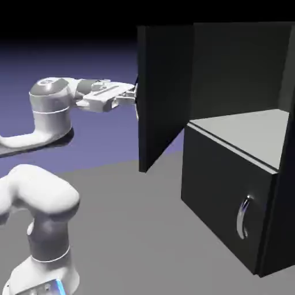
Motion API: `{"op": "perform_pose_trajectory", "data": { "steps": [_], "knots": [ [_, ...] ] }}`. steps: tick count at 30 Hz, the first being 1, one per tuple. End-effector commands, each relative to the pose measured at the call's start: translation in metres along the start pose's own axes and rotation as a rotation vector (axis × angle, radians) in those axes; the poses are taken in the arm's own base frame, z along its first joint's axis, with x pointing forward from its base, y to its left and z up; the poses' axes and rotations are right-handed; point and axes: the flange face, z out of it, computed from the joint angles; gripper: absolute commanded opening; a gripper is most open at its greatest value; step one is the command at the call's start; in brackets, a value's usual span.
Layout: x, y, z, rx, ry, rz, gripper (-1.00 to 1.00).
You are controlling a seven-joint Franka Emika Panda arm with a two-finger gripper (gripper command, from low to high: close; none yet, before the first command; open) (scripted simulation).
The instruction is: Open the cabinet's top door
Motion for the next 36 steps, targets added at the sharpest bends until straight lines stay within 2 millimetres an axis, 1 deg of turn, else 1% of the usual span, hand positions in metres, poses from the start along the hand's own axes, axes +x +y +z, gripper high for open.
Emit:
{"op": "perform_pose_trajectory", "data": {
  "steps": [1, 6, 11, 17, 21, 28, 36],
  "knots": [
    [0.002, 0.002, -0.007, 0.011, -0.011, 0.000, -1.00],
    [0.013, 0.013, -0.045, 0.076, -0.076, 0.000, -1.00],
    [0.029, 0.029, -0.088, 0.152, -0.152, 0.000, -1.00],
    [0.056, 0.055, -0.140, 0.253, -0.253, 0.000, -1.00],
    [0.075, 0.075, -0.170, 0.317, -0.317, 0.000, -1.00],
    [0.107, 0.107, -0.211, 0.413, -0.413, 0.000, -1.00],
    [0.143, 0.143, -0.244, 0.509, -0.509, 0.000, -1.00]
  ]
}}
